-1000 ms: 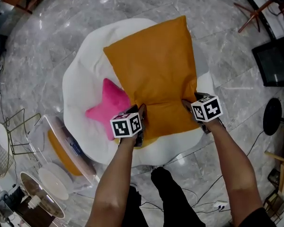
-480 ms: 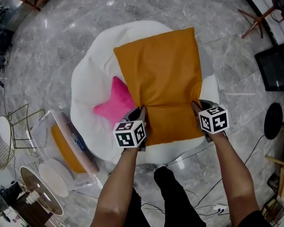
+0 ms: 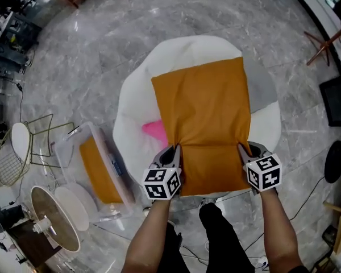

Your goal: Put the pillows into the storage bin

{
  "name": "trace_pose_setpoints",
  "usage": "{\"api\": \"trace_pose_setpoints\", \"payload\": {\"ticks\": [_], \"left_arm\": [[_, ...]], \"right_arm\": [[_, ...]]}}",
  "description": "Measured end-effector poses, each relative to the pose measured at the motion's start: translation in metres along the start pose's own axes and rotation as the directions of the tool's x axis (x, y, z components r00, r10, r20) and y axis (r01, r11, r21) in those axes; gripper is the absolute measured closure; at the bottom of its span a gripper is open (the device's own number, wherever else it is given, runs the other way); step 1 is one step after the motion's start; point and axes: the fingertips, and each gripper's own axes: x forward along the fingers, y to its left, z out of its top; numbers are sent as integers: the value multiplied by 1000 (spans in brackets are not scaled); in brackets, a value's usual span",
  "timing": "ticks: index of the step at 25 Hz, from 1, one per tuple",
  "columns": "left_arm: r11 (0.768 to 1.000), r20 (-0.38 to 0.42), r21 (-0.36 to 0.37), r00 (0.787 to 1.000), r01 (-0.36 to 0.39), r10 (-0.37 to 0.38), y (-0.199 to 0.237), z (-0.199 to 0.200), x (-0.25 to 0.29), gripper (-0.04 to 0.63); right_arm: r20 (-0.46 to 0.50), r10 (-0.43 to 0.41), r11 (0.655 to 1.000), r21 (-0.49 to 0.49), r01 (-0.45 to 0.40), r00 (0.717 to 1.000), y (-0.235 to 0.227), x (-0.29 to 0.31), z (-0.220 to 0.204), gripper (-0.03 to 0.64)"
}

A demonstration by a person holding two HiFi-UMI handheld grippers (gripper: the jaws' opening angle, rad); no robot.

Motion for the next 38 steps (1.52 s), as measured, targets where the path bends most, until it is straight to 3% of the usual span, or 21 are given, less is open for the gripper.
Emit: {"api": "trace_pose_setpoints", "payload": {"ticks": [5, 10, 16, 22, 28, 33, 38], "left_arm": [[998, 63, 17, 997, -56, 55, 47, 22, -81, 568], [995, 115, -23, 988, -98, 100, 102, 46, -162, 568], [983, 147, -54, 972, -176, 182, 185, 37, -262, 568], [957, 145, -99, 948, -271, 283, 278, 15, -364, 568], [918, 149, -129, 908, -375, 392, 363, -16, -452, 568], [880, 130, -167, 874, -445, 467, 434, -48, -506, 568], [856, 110, -149, 852, -495, 512, 499, -72, -539, 568]], "right_arm": [[44, 26, 998, -58, -24, 999, 88, -10, 33, 594], [56, 61, 991, -122, -54, 997, 179, -5, 65, 594], [50, 135, 978, -165, -125, 990, 303, 15, 70, 594], [17, 241, 959, -157, -236, 970, 439, 50, 63, 593], [-27, 322, 926, -199, -321, 946, 561, 79, 51, 592], [-80, 366, 898, -233, -375, 927, 651, 117, 36, 592], [-96, 414, 885, -191, -425, 905, 713, 161, 15, 592]]}}
